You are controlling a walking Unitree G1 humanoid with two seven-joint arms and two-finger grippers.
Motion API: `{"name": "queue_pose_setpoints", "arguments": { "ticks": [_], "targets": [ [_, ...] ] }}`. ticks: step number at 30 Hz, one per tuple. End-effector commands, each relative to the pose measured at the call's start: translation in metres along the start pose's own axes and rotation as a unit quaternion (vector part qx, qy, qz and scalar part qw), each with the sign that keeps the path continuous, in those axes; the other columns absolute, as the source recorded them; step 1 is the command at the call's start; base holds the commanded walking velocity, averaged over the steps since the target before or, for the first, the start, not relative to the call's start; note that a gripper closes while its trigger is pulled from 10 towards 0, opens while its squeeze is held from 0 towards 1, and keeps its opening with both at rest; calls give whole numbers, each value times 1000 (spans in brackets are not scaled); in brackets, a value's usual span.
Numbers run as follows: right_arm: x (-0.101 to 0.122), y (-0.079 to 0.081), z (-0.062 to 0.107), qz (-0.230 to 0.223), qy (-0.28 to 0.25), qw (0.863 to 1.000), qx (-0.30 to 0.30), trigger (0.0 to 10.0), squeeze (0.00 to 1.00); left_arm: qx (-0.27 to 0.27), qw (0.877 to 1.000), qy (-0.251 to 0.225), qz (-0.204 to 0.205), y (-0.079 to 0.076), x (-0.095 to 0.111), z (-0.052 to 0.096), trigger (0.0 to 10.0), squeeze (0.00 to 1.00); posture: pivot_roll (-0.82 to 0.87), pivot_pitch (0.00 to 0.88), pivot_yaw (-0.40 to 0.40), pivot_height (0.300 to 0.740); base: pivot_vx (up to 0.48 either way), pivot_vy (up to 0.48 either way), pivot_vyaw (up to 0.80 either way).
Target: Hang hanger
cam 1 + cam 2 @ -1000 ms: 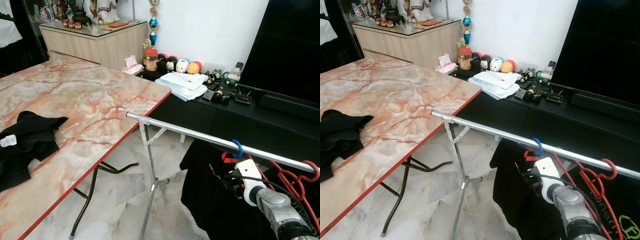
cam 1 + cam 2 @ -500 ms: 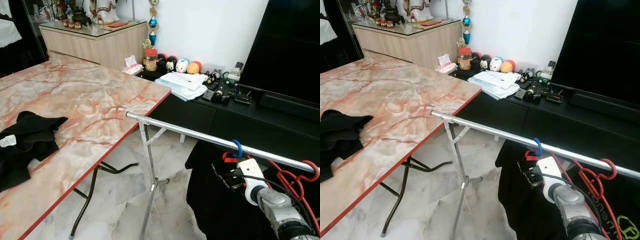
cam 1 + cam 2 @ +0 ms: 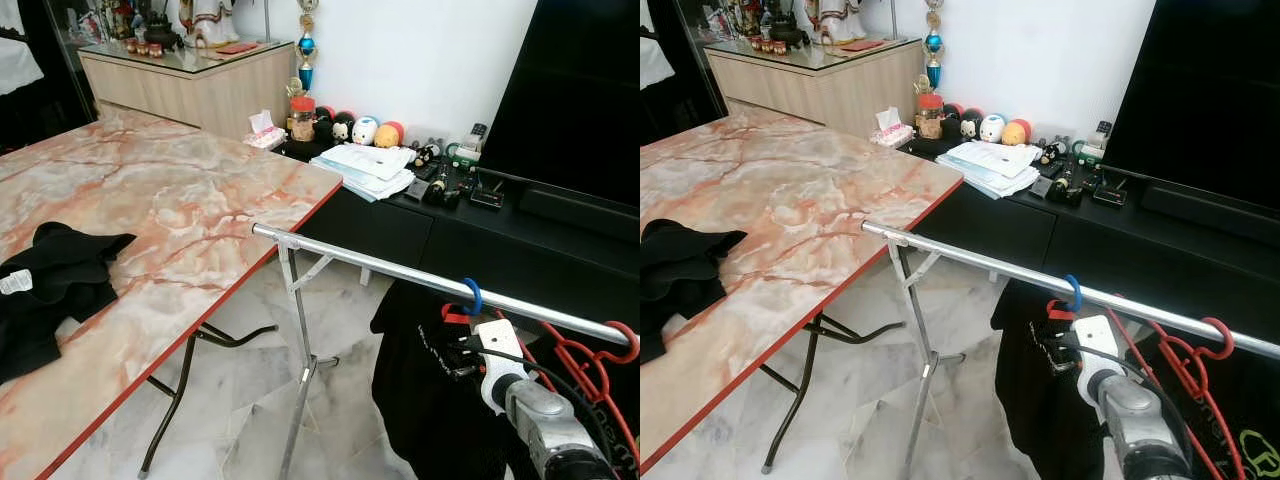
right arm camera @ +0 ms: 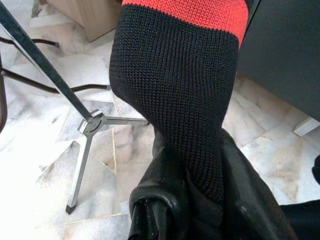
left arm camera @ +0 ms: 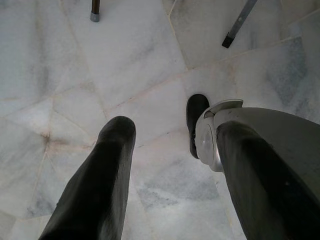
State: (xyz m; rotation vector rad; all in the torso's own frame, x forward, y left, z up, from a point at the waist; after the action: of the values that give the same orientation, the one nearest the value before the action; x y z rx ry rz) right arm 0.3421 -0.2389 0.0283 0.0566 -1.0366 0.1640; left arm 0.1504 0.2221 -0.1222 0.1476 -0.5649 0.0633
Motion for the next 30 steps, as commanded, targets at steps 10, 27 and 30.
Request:
{"name": "queue_pose_setpoints", "arguments": {
  "ticks": [10,27,30],
  "targets": [
    [29,-1,19,-60,-121,991,-22,0,0,10,1000,18,6,5,-9,2,10000,0,15,0,-8,740,0,0,0],
    [-64,-10,47,-148,-15,979,-139,9569,0,1,1000,24,-3,2,-13,2,10000,0,6,0,-5,740,0,0,0],
    [-62,-8,46,-164,-32,975,-143,10000,0,0,1000,22,-1,2,-13,2,10000,0,4,0,4,740,0,0,0]
  ]
}}
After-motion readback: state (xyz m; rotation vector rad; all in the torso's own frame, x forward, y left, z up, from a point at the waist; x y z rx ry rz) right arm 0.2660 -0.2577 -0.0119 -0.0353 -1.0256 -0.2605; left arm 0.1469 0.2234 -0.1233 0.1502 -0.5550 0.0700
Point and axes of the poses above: a point about 5 cm out from each wrist's last joint towards the gripper, its own z axis pointing back from the gripper into the wrist, its own x axis along the axis of the wrist's last joint, y = z × x, the point moved 3 cm from there along -z, pointing out of the wrist towards the gripper, and after that the axes turned 4 degrees about -z, right-handed, at the moved point
